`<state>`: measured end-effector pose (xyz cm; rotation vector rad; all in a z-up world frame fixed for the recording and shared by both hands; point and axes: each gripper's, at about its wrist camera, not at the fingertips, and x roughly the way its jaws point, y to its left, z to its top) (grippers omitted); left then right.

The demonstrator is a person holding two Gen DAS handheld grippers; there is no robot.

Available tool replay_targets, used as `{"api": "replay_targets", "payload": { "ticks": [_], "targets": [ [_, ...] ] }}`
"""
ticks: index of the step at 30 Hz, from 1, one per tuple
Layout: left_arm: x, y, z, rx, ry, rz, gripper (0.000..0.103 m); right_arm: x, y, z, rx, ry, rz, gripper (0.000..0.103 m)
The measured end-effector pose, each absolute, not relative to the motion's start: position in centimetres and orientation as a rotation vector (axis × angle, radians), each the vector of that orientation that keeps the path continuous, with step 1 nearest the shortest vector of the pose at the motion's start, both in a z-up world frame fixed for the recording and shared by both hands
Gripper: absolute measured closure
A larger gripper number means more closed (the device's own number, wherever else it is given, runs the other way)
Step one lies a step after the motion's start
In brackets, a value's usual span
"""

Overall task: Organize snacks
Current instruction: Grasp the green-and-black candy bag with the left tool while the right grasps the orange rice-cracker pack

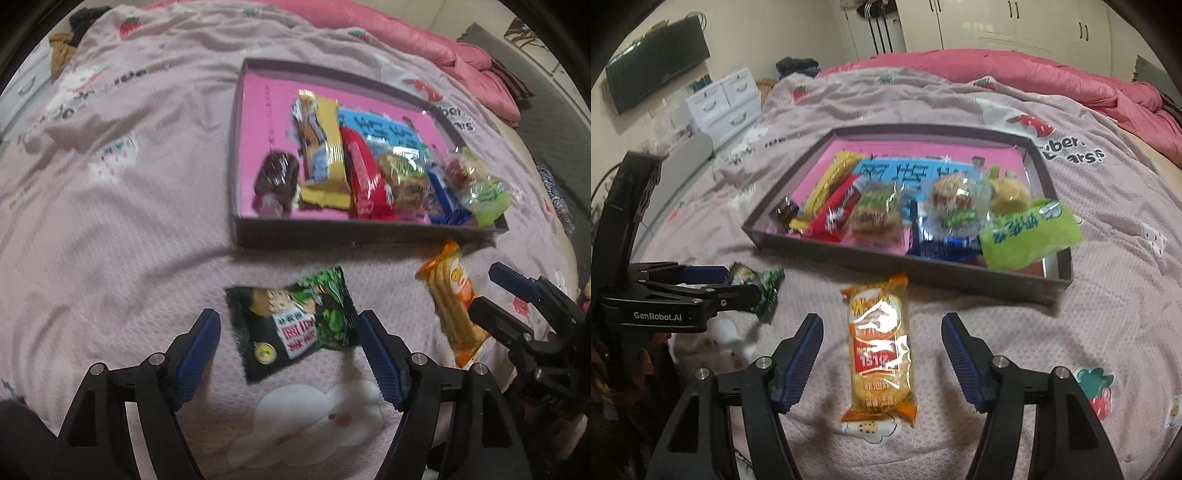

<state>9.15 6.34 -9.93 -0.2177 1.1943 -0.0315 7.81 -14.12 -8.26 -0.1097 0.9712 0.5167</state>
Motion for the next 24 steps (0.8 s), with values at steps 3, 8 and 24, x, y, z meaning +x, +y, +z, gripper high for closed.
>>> {"api": "replay_targets", "payload": {
  "ticks": [3,8,24],
  "targets": [
    [9.2,5.7,-10.6,-0.199,1.196,-0.008,0.024,8.0,-13.8,-9.1,-0.136,0.997,0.509,0.037],
    [9.5,5.1,-11.0,-0.191,1.183,0.028,0.023,7.9,-13.5,-9.7,-0.154,1.013,0.509,0.037],
    [9.1,4.6,-10.3,-0.179,1.152,0.002,0.042,7.5,-11.9,-10.7,-0.291,0.982,0.523,0.066]
  ]
}}
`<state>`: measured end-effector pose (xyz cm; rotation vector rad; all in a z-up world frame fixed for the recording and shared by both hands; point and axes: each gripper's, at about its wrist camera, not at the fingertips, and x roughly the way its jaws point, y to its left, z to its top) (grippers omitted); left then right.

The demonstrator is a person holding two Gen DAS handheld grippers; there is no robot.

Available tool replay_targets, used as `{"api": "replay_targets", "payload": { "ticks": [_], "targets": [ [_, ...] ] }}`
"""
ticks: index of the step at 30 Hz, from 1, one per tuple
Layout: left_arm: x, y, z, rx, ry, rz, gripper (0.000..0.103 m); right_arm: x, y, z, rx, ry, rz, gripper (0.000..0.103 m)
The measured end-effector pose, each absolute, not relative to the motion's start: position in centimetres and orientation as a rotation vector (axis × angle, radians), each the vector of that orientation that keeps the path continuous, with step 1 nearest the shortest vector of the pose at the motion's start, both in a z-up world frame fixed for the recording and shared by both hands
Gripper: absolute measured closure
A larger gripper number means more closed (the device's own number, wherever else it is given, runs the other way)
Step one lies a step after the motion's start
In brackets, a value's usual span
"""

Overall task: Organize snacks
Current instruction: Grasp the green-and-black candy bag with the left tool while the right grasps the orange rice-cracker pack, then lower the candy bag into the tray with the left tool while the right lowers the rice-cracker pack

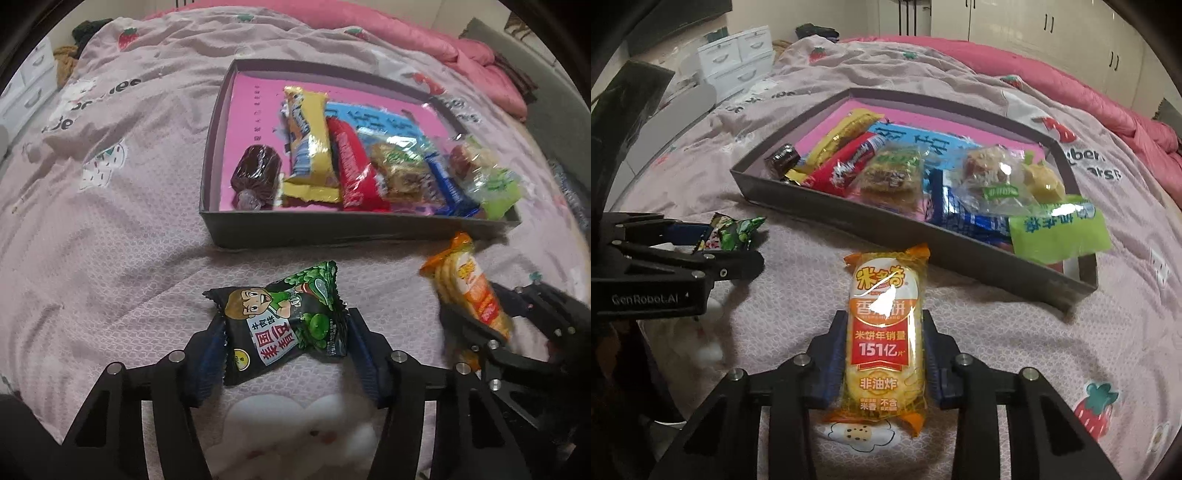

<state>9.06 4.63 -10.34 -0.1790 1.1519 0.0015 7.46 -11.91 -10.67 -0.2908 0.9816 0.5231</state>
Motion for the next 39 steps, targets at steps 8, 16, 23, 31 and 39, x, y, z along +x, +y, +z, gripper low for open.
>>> {"api": "replay_targets", "payload": {
  "ticks": [8,16,23,31,39],
  "targets": [
    [8.1,4.5,-6.4,-0.227,1.032,-0.073,0.042,7.6,-14.0,-7.0,-0.137,0.867,0.551,0.067],
    [8.8,4.4,-4.6,-0.213,0.968,-0.069,0.042,8.7,-16.7,-4.4,-0.019,0.766,0.506,0.067],
    [11.0,5.5,-3.7,-0.224,0.926,-0.032,0.042,10.0,-19.1,-3.3,0.049,0.715,0.43,0.067],
    [13.6,5.7,-5.2,-0.183,0.931,0.015,0.042,11.5,-20.4,-2.9,0.063,0.681,0.371,0.067],
    [15.2,5.4,-6.5,-0.162,0.95,0.012,0.042,13.7,-20.2,-3.5,0.055,0.69,0.352,0.067]
  ]
}}
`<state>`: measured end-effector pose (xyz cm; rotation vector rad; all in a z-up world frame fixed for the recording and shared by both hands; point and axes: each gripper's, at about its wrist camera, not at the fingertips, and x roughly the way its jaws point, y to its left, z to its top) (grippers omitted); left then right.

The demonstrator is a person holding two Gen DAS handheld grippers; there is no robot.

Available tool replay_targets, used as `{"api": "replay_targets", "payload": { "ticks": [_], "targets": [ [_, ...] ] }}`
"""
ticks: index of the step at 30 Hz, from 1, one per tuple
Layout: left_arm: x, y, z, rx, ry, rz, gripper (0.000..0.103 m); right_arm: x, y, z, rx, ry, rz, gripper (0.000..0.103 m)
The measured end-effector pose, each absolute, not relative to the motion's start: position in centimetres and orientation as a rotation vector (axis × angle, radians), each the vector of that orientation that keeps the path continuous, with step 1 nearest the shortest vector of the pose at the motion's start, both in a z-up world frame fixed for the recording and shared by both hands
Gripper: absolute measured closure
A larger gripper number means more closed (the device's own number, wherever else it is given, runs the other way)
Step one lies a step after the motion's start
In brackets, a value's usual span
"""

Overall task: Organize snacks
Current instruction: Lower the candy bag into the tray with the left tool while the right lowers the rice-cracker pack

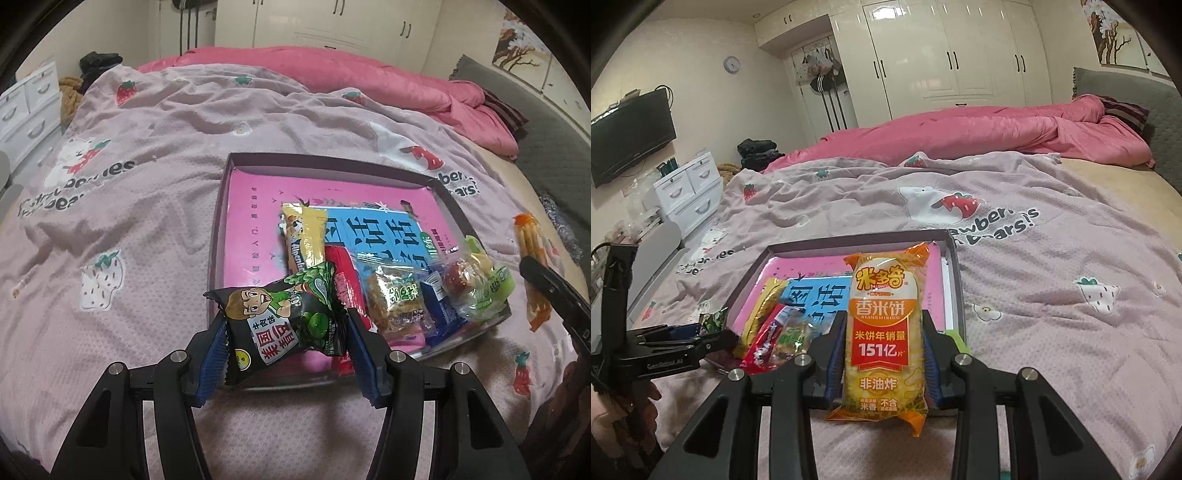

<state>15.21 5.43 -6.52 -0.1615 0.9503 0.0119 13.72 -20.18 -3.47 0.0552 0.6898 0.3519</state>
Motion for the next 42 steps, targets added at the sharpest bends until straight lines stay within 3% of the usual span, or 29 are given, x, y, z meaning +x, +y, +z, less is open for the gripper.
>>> {"api": "replay_targets", "payload": {
  "ticks": [13,42],
  "targets": [
    [16.4,4.7,-7.4,-0.14,0.961,-0.001,0.042,15.6,-17.6,-5.9,-0.062,0.723,0.342,0.067],
    [16.8,4.6,-7.5,-0.128,0.96,0.0,0.041,16.7,-16.6,-6.2,-0.015,0.697,0.408,0.065]
  ]
}}
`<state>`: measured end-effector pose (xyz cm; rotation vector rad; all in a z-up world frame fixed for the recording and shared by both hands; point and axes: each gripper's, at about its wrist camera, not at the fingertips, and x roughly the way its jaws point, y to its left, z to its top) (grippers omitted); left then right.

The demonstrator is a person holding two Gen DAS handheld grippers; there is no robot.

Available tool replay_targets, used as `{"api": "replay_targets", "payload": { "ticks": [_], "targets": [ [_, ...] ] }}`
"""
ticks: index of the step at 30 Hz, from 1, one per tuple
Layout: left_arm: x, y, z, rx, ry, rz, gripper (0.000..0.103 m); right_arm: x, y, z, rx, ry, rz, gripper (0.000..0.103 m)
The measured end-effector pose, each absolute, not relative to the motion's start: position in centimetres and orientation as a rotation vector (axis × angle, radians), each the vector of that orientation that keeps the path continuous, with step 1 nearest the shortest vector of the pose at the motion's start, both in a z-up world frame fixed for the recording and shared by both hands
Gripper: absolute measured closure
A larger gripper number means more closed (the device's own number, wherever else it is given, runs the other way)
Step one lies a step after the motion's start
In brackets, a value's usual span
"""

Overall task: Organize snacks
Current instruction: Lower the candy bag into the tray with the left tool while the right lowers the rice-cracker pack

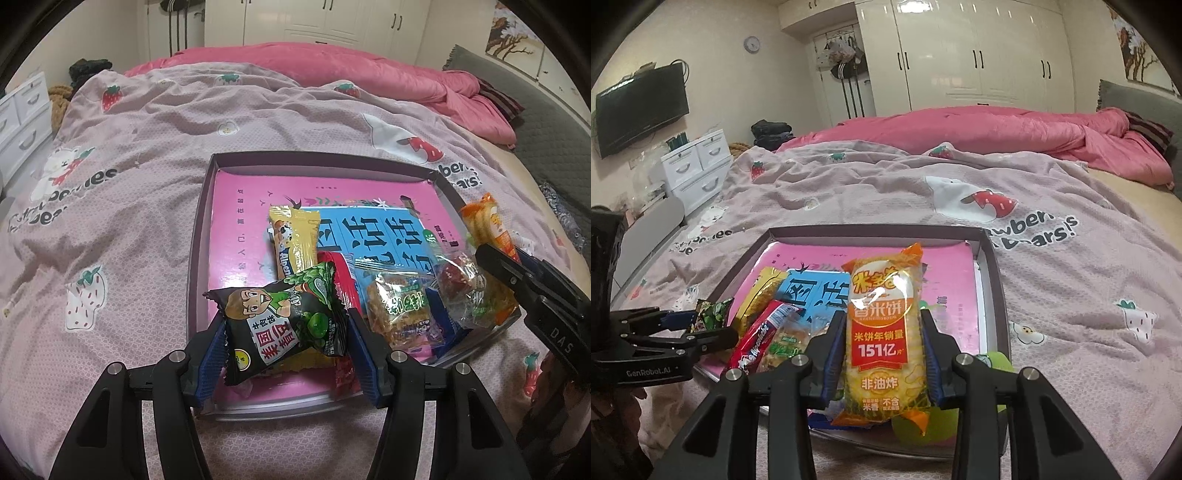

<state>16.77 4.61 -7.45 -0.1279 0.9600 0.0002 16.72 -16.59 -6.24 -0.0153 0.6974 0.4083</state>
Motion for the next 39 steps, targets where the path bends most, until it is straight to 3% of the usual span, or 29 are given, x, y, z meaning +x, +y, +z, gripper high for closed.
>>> {"api": "replay_targets", "payload": {
  "ticks": [11,39],
  "targets": [
    [16.8,4.3,-7.4,-0.126,0.96,-0.012,0.038,16.7,-17.1,-6.0,0.0,0.7,0.392,0.057],
    [15.9,4.3,-5.1,-0.126,0.91,-0.015,0.034,16.4,-17.9,-4.8,0.01,0.655,0.37,0.053]
  ]
}}
